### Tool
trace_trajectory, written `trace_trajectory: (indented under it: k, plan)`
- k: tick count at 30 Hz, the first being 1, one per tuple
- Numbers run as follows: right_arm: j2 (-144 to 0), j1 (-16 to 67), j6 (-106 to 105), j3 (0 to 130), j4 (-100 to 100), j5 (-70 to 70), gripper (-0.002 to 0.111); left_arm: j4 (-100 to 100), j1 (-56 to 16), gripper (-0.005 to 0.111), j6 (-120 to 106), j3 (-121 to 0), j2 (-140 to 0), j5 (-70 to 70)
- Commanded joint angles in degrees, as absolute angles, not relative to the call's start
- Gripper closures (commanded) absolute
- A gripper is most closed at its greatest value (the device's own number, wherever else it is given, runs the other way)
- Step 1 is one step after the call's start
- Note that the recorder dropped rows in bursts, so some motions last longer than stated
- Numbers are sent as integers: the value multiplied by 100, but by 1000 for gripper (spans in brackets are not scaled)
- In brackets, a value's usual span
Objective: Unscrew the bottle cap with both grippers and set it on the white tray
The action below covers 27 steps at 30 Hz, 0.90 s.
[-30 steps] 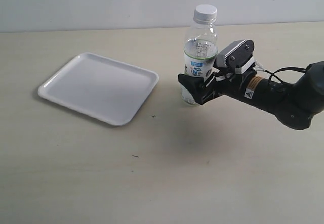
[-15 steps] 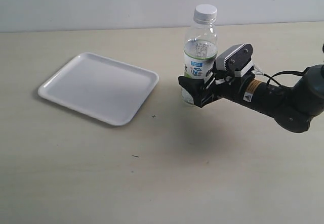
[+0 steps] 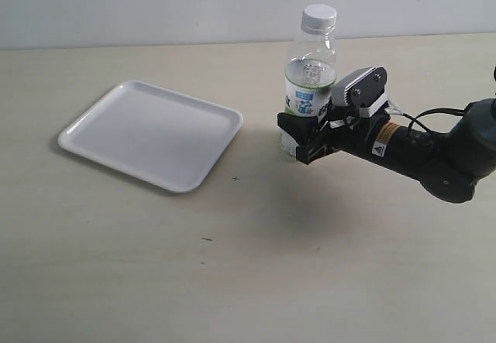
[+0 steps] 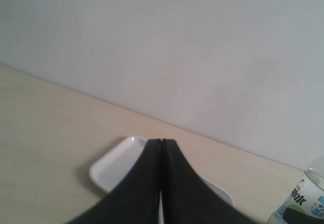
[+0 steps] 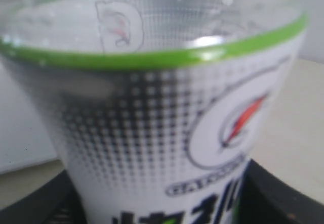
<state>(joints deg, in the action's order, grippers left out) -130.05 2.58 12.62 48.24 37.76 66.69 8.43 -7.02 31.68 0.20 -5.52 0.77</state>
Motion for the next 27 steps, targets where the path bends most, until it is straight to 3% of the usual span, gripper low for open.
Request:
trace_trajectory:
  k: [1,8,15,18,22,25,27]
  plan:
    - [-12962,266,771,4844,4067,6650,108,1043,-740,107,3175,0,-531,875]
    - [-12735,266,972,4844,4108,6341,108,1910,-740,107,3209,-199,-885,1697]
    - [-12710,266,907,4844,4277,6261,108,2453,-740,107,3726,-1609,-3027,2280]
    - [-12600,266,907,4844,4498,6248,108,3994,-740,107,4768,-2506,-4201,2200]
    - [-12487,266,918,4844,4704,6222,108,7460,-740,107,7567,-3920,-5708,2396]
    - [-12490,266,907,4844,4710,6020,108,9995,-740,107,9501,-5117,-6629,3249]
    - [-12490,266,781,4844,4688,5886,108,9995,-713,107,9509,-5819,-7165,4183]
